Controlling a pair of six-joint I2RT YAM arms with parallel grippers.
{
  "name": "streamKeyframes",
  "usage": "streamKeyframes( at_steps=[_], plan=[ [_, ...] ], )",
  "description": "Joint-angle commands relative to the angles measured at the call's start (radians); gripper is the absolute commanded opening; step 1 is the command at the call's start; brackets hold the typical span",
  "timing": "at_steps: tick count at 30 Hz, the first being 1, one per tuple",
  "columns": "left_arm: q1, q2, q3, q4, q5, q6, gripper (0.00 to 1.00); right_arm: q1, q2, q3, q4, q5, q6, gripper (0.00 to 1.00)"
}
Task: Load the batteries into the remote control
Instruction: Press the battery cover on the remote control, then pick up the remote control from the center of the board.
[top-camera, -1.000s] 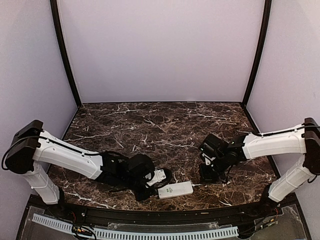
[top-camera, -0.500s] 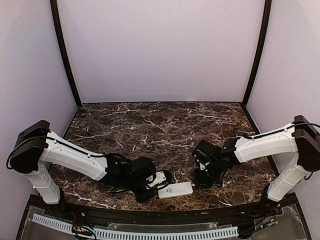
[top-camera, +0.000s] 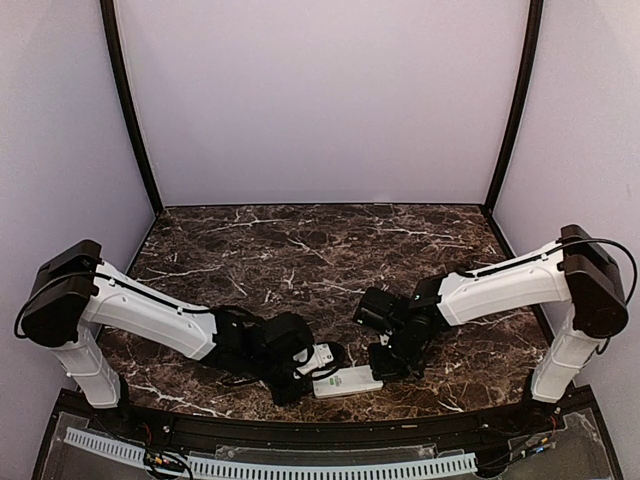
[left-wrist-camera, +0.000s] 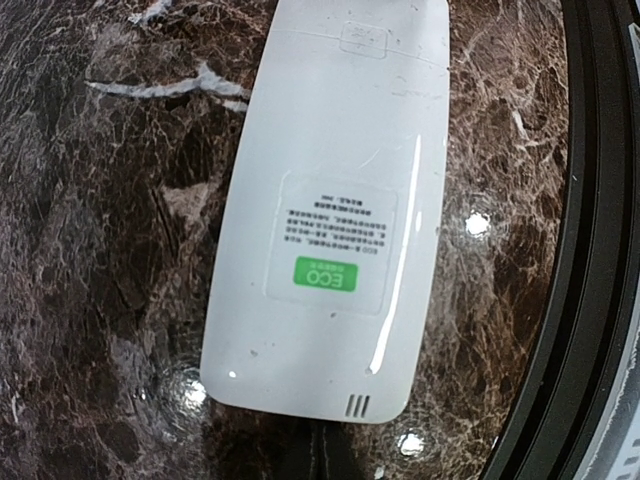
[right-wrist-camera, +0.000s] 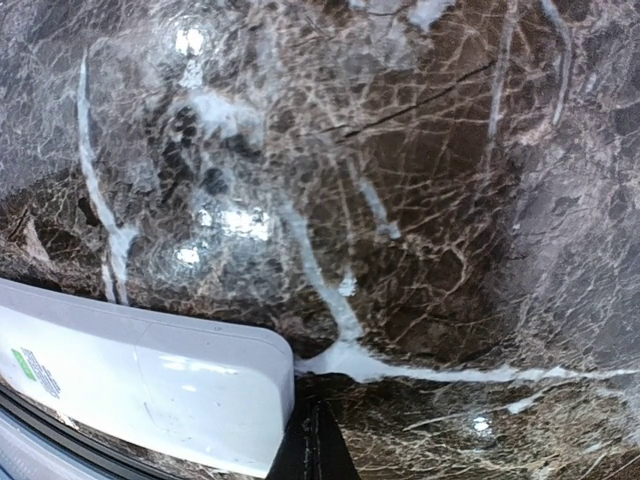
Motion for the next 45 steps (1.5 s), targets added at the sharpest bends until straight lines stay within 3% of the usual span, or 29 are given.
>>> streamKeyframes(
  at_steps=[1, 4, 7, 9, 11, 14, 15, 18, 20, 25, 30, 35, 39, 45],
  plan=[
    [-0.024, 0.009, -0.022, 0.11, 0.076, 0.007, 0.0, 0.038, 0.025, -0.01, 0.153, -0.072, 0.002, 0.0],
    [0.002, -0.051, -0.053, 0.082, 0.03, 0.011, 0.0, 0.006, -0.034, -0.037, 0.072, -0.034, -0.014, 0.01],
    [0.035, -0.099, -0.064, 0.028, -0.046, 0.016, 0.06, -0.054, -0.099, -0.037, -0.06, 0.038, -0.048, 0.35],
    [0.051, -0.137, -0.065, -0.006, -0.109, 0.023, 0.15, -0.104, -0.14, -0.009, -0.16, 0.104, -0.089, 0.47],
    [0.06, -0.179, -0.068, -0.026, -0.173, 0.027, 0.23, -0.142, -0.166, 0.039, -0.218, 0.166, -0.168, 0.54],
    [0.068, -0.253, -0.067, -0.03, -0.237, 0.028, 0.38, -0.153, -0.183, 0.131, -0.183, 0.207, -0.389, 0.61],
    [0.071, -0.288, -0.068, -0.023, -0.27, 0.025, 0.42, -0.149, -0.184, 0.152, -0.134, 0.177, -0.488, 0.62],
    [0.078, -0.365, -0.089, 0.009, -0.343, 0.004, 0.68, -0.087, -0.183, 0.182, 0.05, 0.007, -0.856, 0.71],
    [0.087, -0.424, -0.113, 0.036, -0.387, 0.0, 0.75, -0.029, -0.166, 0.194, 0.118, -0.049, -1.039, 0.75],
    [0.145, -0.538, -0.167, 0.048, -0.491, -0.033, 0.82, 0.007, -0.043, 0.219, 0.175, -0.207, -1.252, 0.77],
    [0.191, -0.597, -0.205, 0.045, -0.551, -0.101, 0.83, 0.073, 0.108, 0.26, 0.141, -0.19, -1.343, 0.8],
    [0.22, -0.628, -0.239, 0.07, -0.554, -0.121, 0.83, 0.085, 0.196, 0.274, 0.132, -0.173, -1.328, 0.8],
    [0.222, -0.632, -0.242, 0.071, -0.555, -0.123, 0.83, 0.102, 0.239, 0.279, 0.103, -0.151, -1.326, 0.75],
    [0.222, -0.648, -0.254, 0.085, -0.56, -0.113, 0.83, 0.127, 0.257, 0.283, 0.089, -0.062, -1.316, 0.55]
  ],
)
